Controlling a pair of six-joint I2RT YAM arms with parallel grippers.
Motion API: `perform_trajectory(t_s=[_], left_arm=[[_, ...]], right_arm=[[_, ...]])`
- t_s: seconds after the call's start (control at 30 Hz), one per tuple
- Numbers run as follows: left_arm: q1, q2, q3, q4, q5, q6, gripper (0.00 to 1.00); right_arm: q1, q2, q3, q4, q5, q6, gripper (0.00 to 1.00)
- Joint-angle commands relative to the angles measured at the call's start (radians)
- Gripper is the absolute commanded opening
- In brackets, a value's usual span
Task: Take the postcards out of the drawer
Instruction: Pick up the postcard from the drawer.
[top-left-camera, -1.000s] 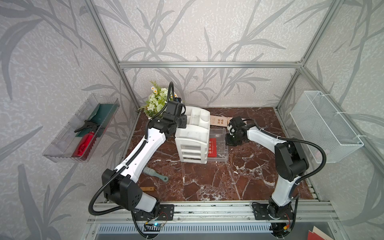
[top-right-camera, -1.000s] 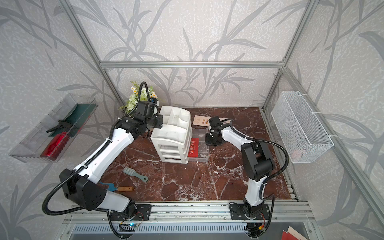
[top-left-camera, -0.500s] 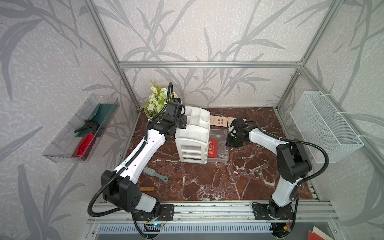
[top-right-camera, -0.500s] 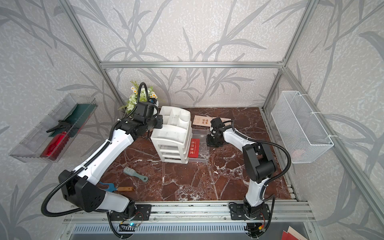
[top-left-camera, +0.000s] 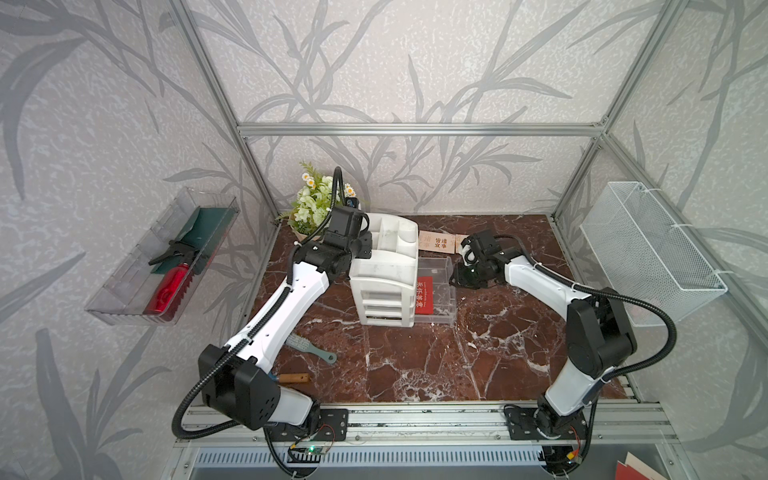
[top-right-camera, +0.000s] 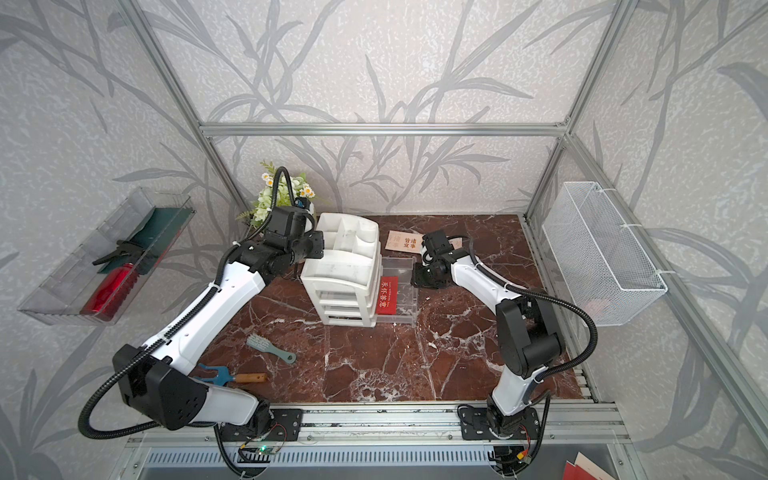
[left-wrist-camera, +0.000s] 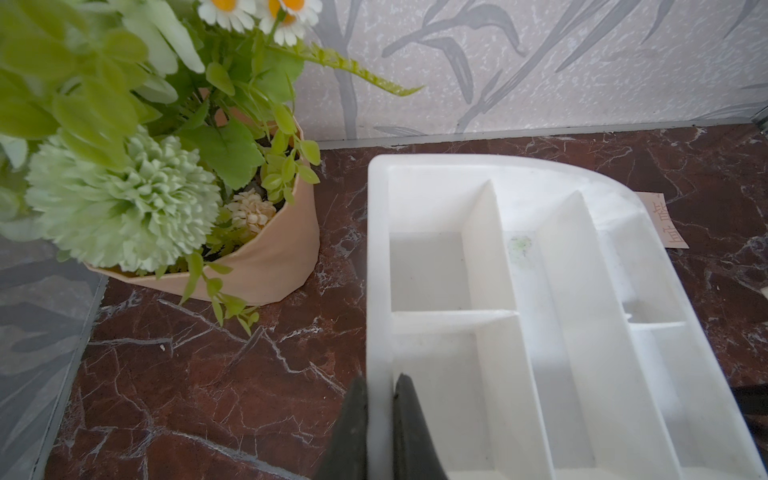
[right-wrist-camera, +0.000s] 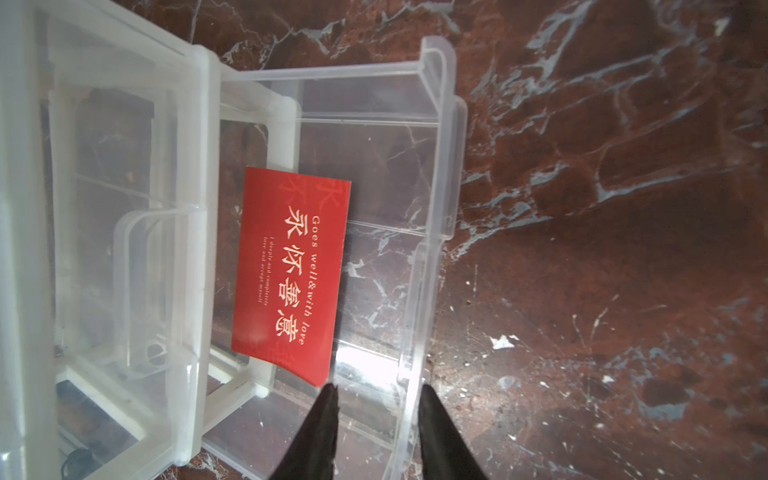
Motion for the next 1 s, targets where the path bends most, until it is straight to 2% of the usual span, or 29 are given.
perform_trajectory(t_s=[0.0,0.3,0.97], left_arm=[[0.006,0.004,-0.029,-0.106,-0.029,-0.008,0.0],[0.004,0.001,-0.038,-0.111,-0.027,0.004,0.0],[0.004,-0.006,-0.051,-0.112,-0.024,0.015,0.0]], right_arm=[[0.043,0.009,0.051,0.008,-0.021,0.002,0.35],[0.109,0.154,0.132,0.016,-0.017,0.015,0.37],[0.113,0.321,0.215,-0.012,-0.009,0.007,0.41]])
